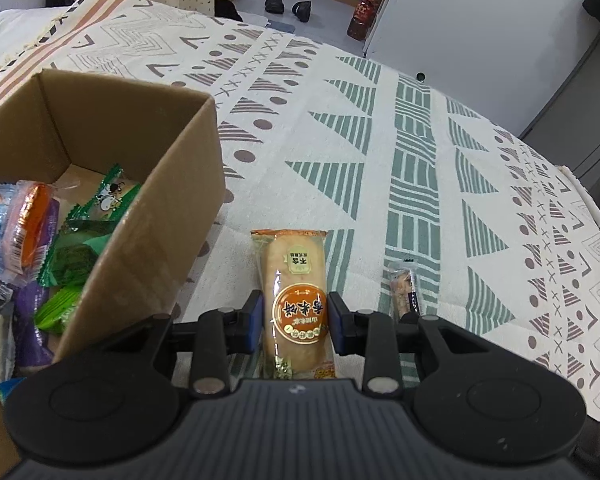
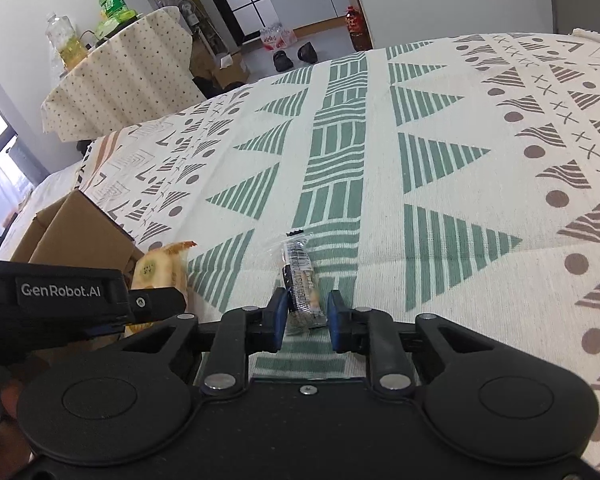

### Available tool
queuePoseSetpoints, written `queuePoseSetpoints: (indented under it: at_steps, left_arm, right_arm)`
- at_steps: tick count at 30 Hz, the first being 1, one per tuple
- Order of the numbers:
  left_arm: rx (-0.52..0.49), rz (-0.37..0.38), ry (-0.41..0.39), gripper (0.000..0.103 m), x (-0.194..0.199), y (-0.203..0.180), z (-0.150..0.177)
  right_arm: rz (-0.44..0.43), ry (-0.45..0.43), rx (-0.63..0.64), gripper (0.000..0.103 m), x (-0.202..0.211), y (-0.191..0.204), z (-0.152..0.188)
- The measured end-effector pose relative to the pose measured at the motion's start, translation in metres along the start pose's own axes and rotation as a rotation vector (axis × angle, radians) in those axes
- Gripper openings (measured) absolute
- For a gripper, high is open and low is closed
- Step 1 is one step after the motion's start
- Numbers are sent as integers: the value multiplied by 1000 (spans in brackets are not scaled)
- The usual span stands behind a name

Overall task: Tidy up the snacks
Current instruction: 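Grasp the orange cake bar with the left tool while the right tool grasps the clear packet, then carry the cake bar with the left tool while the right tool carries the clear packet to the box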

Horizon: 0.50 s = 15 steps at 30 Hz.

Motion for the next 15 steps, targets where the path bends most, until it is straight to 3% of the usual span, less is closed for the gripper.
queuePoseSetpoints:
  at_steps: [15]
  left_arm:
    - [-27, 46, -102, 32, 65, 1, -14]
  right_arm:
    - [-39, -97, -6, 20, 40, 21, -15]
Point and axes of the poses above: each gripper's, at about its wrist camera, not at the fingertips, and x roughly against the way its jaws point, y to its left, z to its underside, the point moved 8 cm from there along -x, roughly the way its jaws point, and after that the axes turned 9 degrees about y, right-handed, at the moved point
